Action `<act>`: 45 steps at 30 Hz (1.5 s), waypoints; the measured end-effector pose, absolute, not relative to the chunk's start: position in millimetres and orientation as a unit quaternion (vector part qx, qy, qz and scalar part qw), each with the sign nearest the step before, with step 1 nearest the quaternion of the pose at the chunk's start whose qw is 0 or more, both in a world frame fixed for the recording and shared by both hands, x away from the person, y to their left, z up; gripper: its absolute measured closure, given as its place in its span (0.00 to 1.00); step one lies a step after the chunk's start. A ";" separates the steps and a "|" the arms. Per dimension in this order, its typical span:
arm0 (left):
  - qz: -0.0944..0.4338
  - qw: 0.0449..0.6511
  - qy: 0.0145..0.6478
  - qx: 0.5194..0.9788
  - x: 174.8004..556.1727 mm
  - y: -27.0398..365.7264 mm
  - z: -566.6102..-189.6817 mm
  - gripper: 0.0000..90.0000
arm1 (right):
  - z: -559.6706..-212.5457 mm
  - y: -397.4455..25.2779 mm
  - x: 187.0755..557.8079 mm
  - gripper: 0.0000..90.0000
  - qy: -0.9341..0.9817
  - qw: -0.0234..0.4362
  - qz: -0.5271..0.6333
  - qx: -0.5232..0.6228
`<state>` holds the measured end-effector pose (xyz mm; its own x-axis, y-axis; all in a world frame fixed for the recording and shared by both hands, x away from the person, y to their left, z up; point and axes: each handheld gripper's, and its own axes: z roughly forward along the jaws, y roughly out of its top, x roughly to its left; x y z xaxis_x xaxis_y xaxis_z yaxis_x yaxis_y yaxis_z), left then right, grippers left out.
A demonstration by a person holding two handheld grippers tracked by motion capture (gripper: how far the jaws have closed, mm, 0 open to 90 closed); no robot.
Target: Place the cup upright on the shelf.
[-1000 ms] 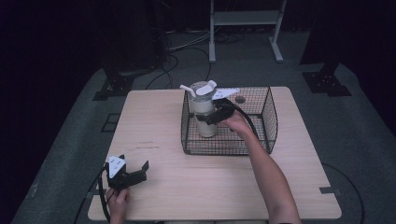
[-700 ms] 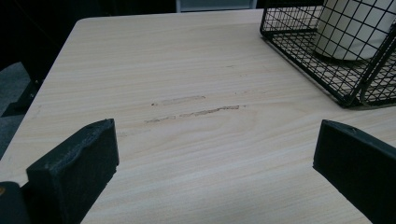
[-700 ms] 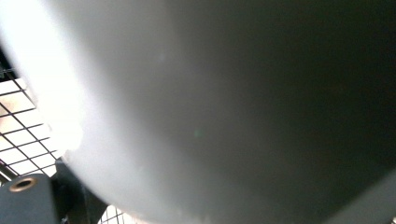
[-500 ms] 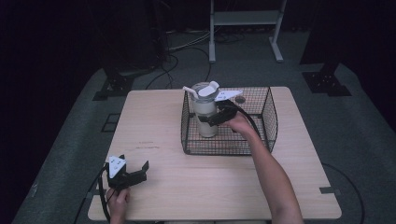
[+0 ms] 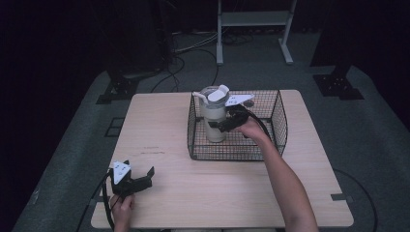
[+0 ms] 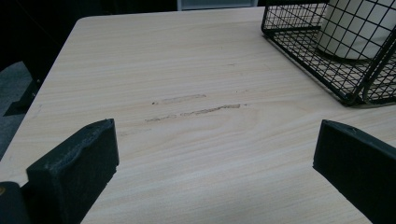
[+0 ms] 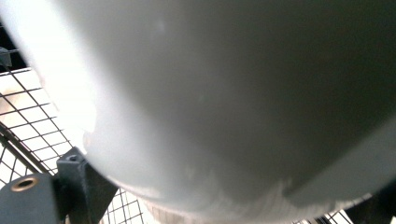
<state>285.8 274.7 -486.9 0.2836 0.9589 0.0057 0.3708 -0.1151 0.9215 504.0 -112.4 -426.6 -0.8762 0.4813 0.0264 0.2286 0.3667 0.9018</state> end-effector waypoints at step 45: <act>0.335 0.441 0.495 0.670 285.3 273.8 -486.8 0.00 | -413.6 -137.9 483.6 0.09 0.839 0.140 0.469 0.240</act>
<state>285.3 273.8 -486.8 0.2860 0.9581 0.0133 0.3671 -0.1224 0.9221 483.6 -137.9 -413.6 -0.8454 0.5340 -0.0102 0.2713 0.4457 0.8531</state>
